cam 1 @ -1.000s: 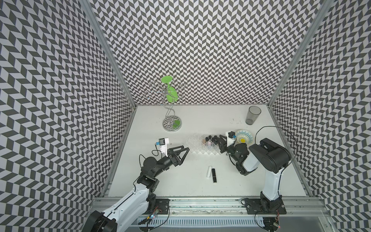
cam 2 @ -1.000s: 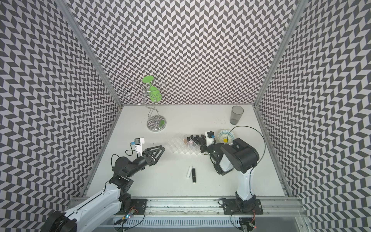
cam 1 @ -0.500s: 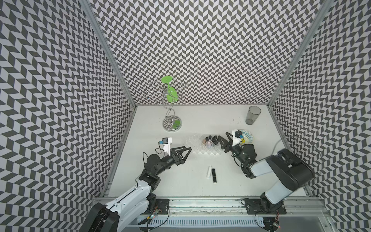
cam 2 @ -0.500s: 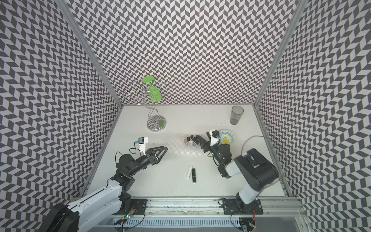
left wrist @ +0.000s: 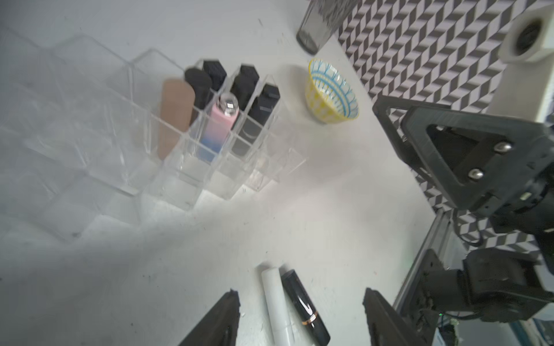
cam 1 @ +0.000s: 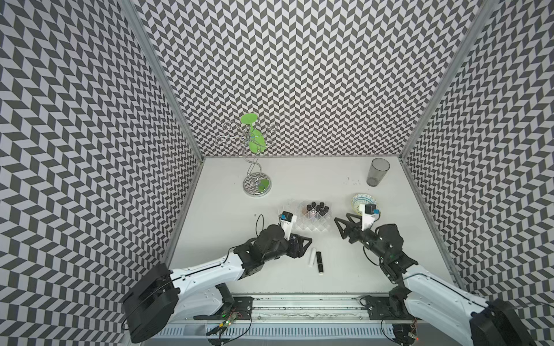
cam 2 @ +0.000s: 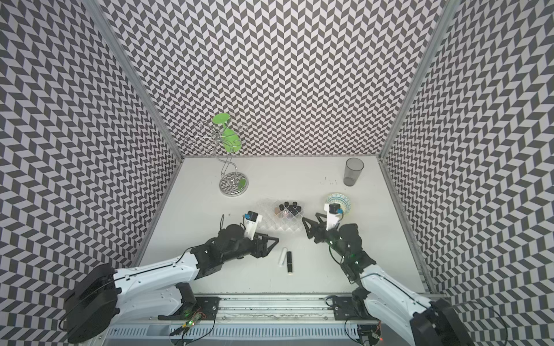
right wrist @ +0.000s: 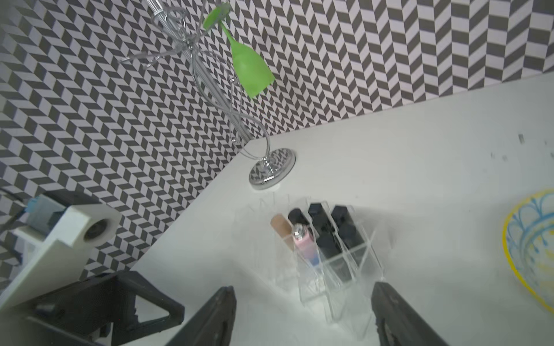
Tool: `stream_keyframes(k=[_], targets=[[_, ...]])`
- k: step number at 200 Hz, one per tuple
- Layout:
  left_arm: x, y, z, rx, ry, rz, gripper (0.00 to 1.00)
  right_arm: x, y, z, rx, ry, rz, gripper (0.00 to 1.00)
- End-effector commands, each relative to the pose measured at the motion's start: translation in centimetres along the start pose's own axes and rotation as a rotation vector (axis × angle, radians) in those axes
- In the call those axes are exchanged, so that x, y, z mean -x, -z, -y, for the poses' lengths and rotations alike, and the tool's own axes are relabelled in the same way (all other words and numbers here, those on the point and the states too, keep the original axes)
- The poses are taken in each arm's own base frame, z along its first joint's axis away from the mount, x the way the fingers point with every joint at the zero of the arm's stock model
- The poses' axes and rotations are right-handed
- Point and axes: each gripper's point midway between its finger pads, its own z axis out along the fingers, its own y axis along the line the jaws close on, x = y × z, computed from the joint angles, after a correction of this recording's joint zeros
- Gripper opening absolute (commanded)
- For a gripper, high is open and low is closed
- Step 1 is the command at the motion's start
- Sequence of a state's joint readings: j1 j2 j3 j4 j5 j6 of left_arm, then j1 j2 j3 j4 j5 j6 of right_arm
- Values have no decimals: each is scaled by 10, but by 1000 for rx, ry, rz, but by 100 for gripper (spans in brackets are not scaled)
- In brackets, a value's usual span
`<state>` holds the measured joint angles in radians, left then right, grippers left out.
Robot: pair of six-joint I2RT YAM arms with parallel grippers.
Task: Arrange the lipsticks in the organizer
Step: Place the lipstick in the storage box, then pick up the lipstick at the center of the board.
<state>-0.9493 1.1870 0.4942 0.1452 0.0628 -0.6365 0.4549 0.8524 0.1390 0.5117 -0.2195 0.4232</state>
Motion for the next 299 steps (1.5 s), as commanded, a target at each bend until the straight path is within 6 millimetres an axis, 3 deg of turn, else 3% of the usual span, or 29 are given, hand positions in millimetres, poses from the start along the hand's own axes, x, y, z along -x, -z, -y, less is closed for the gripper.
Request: stream_keyframes(k=[1,39,60,110,152,180,299], targets=[[-22,-16,-16,133,-61,-109,67,-19,6,-3,22,-95,-85,89],[-41,-43,-10,156,-95,-203,57,-47,15,-13,74,-139,-219,76],[-54,-51,-21,256,-104,-261,54,-52,20,-6,39,-135,-216,75],[-68,-57,-29,318,-96,-313,50,-42,27,-11,59,-121,-156,72],[-81,-61,-48,434,-100,-385,44,-43,30,-12,68,-122,-151,72],[-80,-57,-52,475,-95,-393,32,-39,31,-14,80,-117,-132,72],[-82,-72,-69,586,-110,-473,29,-32,40,-26,140,-119,-92,70]])
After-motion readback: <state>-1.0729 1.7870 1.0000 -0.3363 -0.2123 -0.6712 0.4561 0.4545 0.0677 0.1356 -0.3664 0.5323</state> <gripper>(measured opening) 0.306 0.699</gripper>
